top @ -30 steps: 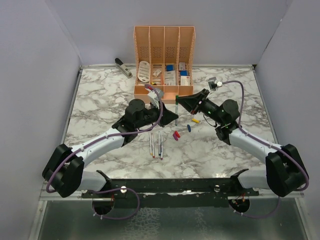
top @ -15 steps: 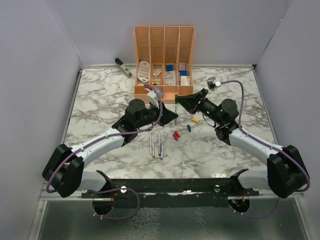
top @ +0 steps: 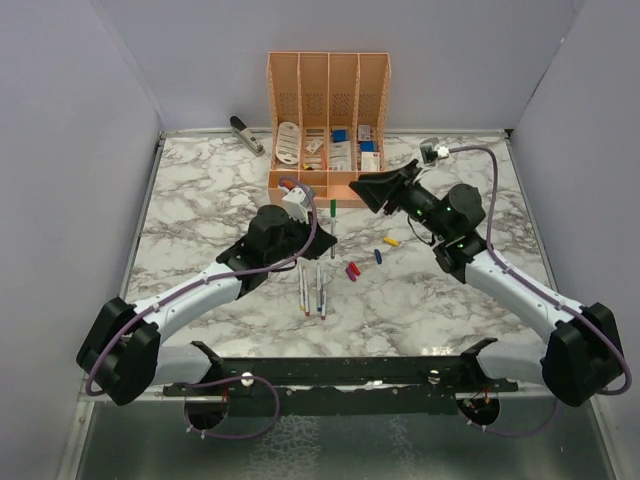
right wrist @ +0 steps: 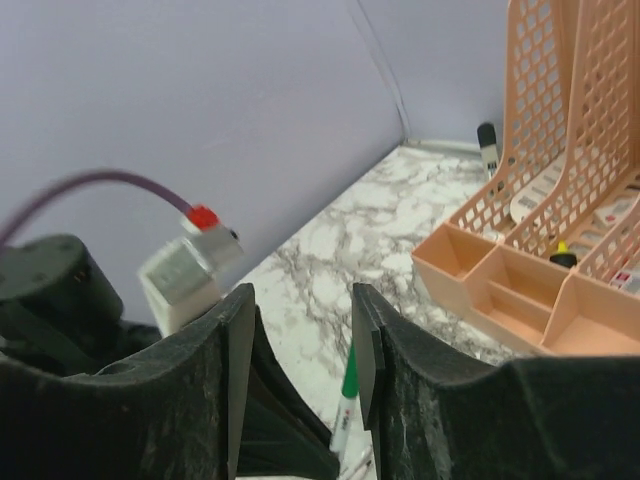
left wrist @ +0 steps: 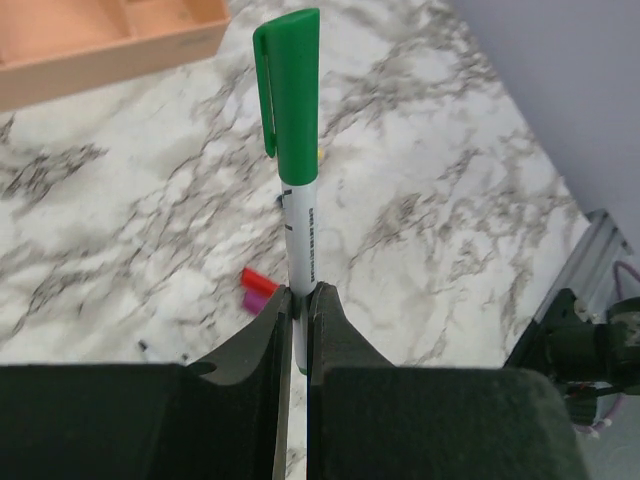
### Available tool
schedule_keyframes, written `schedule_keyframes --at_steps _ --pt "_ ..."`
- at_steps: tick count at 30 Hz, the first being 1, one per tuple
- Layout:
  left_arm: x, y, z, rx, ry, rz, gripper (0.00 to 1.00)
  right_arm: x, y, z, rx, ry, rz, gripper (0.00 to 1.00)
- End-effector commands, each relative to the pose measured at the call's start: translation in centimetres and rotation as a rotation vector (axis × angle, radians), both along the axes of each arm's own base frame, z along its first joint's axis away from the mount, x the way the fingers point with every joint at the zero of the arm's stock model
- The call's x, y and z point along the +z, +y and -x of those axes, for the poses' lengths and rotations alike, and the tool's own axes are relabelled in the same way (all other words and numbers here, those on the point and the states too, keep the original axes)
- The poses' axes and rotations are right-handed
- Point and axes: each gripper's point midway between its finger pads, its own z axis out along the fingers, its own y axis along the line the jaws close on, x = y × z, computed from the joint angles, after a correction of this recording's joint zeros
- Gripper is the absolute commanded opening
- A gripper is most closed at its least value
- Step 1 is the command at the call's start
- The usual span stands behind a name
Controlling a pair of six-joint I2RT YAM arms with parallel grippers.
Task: Insert the pens into the pen caps
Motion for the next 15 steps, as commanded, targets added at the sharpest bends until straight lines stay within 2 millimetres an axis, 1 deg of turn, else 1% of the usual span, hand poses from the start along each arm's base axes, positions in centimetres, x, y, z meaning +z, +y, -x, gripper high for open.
schedule_keyframes --at_steps 1,3,5,7,10,15 --pt "-4.9 4.1 -0.4 0.163 0.125 -0.204 0.0 4.5 -1.4 -0.5 -0.098 -0.088 -0.009 0.44" --pt "-6.7 5.6 -0.9 0.225 0.184 -0.273 0.0 3.9 -1.7 -1.3 -0.138 -0.046 0.028 0.44" --pt "-8.2 7.0 -1.5 0.269 0.235 -0.322 0.0 2.6 -2.1 -2.4 -0.186 0.015 0.077 0.43" --pt "-9.0 8.0 -2.3 0.306 0.263 -0.348 0.0 0.8 -2.5 -3.1 -0.221 0.076 0.123 0.43" --pt "-10.4 9.8 -3.8 0.36 0.296 -0.4 0.0 -1.8 -2.8 -3.5 -0.244 0.15 0.185 0.43" --pt "-13.0 13.1 -6.1 0.415 0.369 -0.584 0.0 -6.0 -3.3 -3.6 -0.268 0.273 0.269 0.41"
